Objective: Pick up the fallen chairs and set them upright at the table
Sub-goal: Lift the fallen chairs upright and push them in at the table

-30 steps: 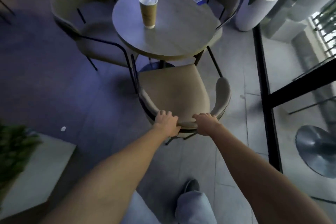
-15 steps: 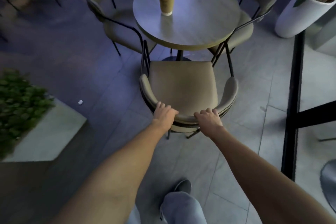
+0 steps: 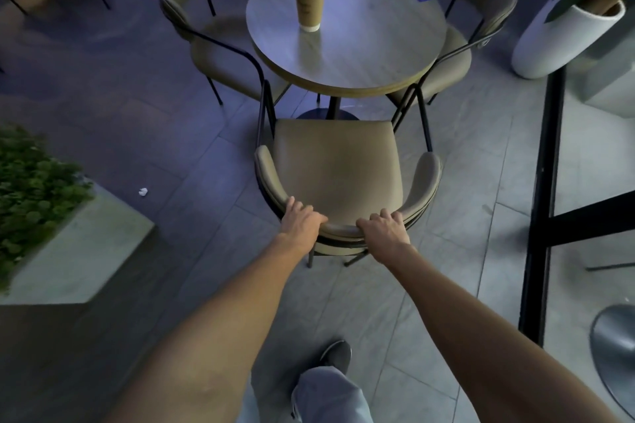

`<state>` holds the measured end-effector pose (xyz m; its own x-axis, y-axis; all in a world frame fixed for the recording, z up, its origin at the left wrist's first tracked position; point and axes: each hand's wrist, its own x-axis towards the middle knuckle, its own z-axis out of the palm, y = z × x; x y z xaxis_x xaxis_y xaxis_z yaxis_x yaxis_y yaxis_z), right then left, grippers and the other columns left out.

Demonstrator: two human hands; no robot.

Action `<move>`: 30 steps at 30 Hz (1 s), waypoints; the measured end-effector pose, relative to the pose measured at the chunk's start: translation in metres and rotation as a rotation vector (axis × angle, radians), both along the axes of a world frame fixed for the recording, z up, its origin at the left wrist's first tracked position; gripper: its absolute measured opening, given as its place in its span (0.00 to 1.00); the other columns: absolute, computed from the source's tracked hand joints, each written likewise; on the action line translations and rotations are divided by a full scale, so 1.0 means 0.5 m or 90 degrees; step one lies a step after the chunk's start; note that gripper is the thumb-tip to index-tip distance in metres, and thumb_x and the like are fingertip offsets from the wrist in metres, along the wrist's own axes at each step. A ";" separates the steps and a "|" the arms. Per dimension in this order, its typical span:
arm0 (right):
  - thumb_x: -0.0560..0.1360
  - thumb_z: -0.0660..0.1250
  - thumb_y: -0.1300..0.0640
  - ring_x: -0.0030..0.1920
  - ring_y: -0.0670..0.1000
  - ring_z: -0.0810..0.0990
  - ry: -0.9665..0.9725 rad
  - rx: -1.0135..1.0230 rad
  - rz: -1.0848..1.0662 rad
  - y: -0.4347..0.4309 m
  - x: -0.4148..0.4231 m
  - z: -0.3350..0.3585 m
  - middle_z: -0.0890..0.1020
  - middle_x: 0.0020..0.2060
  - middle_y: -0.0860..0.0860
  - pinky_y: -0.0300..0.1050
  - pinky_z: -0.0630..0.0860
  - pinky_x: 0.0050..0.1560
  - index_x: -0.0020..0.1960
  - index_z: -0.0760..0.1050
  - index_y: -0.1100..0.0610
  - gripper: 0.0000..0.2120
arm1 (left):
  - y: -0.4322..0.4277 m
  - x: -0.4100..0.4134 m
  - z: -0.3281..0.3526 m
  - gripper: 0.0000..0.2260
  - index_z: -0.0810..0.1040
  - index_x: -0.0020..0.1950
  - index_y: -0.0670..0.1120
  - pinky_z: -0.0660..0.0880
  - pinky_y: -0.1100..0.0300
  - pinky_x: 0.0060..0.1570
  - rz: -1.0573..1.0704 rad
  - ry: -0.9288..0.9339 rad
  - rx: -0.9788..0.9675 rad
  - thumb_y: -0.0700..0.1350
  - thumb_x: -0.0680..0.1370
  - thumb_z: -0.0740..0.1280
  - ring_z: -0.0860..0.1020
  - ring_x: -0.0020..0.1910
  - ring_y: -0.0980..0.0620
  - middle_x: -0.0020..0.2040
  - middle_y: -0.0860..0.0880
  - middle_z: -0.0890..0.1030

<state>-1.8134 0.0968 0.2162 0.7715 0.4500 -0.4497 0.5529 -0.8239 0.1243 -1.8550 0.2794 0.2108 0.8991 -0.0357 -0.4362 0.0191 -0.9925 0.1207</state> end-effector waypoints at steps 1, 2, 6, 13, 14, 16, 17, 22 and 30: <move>0.80 0.61 0.59 0.62 0.57 0.72 0.001 0.000 -0.001 0.001 0.000 0.000 0.79 0.59 0.52 0.55 0.66 0.63 0.65 0.74 0.49 0.15 | 0.001 -0.001 0.002 0.21 0.73 0.73 0.56 0.49 0.44 0.77 0.000 0.000 0.001 0.39 0.83 0.59 0.68 0.68 0.40 0.64 0.44 0.76; 0.80 0.60 0.60 0.62 0.57 0.72 0.006 -0.001 -0.003 0.001 0.000 0.000 0.80 0.59 0.52 0.55 0.66 0.63 0.64 0.74 0.49 0.15 | 0.001 -0.002 0.002 0.21 0.73 0.73 0.56 0.48 0.44 0.77 0.000 0.001 -0.001 0.39 0.83 0.59 0.68 0.68 0.40 0.64 0.44 0.76; 0.80 0.60 0.60 0.62 0.57 0.72 0.021 -0.005 -0.003 0.003 -0.002 0.005 0.80 0.58 0.53 0.55 0.66 0.63 0.64 0.75 0.49 0.15 | -0.001 -0.008 0.007 0.20 0.73 0.72 0.56 0.48 0.45 0.77 0.003 0.009 -0.001 0.39 0.83 0.58 0.67 0.69 0.39 0.65 0.43 0.75; 0.81 0.60 0.61 0.61 0.57 0.72 0.034 0.001 -0.005 0.004 -0.005 0.009 0.81 0.56 0.54 0.53 0.68 0.62 0.63 0.77 0.50 0.14 | -0.005 -0.016 0.015 0.19 0.74 0.71 0.56 0.49 0.44 0.77 -0.002 0.021 0.005 0.40 0.83 0.61 0.68 0.69 0.40 0.65 0.44 0.76; 0.81 0.60 0.61 0.61 0.57 0.72 0.035 0.000 -0.004 0.003 -0.005 0.008 0.81 0.55 0.54 0.53 0.68 0.62 0.63 0.78 0.50 0.14 | -0.004 -0.016 0.015 0.19 0.74 0.71 0.56 0.49 0.44 0.76 -0.004 0.020 0.006 0.40 0.83 0.61 0.68 0.68 0.40 0.65 0.44 0.76; 0.80 0.61 0.62 0.61 0.57 0.72 0.032 0.002 -0.006 0.001 -0.005 0.006 0.81 0.55 0.54 0.53 0.68 0.62 0.62 0.78 0.50 0.15 | -0.006 -0.017 0.015 0.19 0.74 0.71 0.57 0.50 0.44 0.76 -0.003 0.019 0.008 0.40 0.83 0.60 0.68 0.68 0.40 0.65 0.44 0.76; 0.80 0.61 0.62 0.61 0.57 0.72 0.031 0.004 -0.005 0.001 -0.006 0.005 0.82 0.55 0.54 0.53 0.68 0.62 0.62 0.78 0.50 0.15 | -0.006 -0.018 0.014 0.20 0.73 0.72 0.57 0.50 0.44 0.76 -0.001 0.020 0.009 0.40 0.83 0.60 0.68 0.69 0.40 0.65 0.44 0.76; 0.80 0.61 0.62 0.61 0.57 0.72 0.036 0.003 -0.003 -0.002 -0.009 0.001 0.82 0.55 0.53 0.52 0.68 0.61 0.62 0.79 0.51 0.15 | -0.008 -0.025 0.004 0.20 0.72 0.73 0.57 0.49 0.45 0.77 0.009 0.019 0.004 0.40 0.83 0.61 0.68 0.69 0.41 0.66 0.44 0.76; 0.80 0.62 0.60 0.60 0.56 0.72 0.029 0.007 0.012 -0.008 -0.015 0.001 0.82 0.54 0.53 0.53 0.69 0.61 0.61 0.78 0.50 0.13 | -0.011 -0.033 0.002 0.20 0.74 0.71 0.56 0.49 0.46 0.77 0.004 0.005 0.005 0.40 0.82 0.62 0.69 0.67 0.41 0.63 0.44 0.77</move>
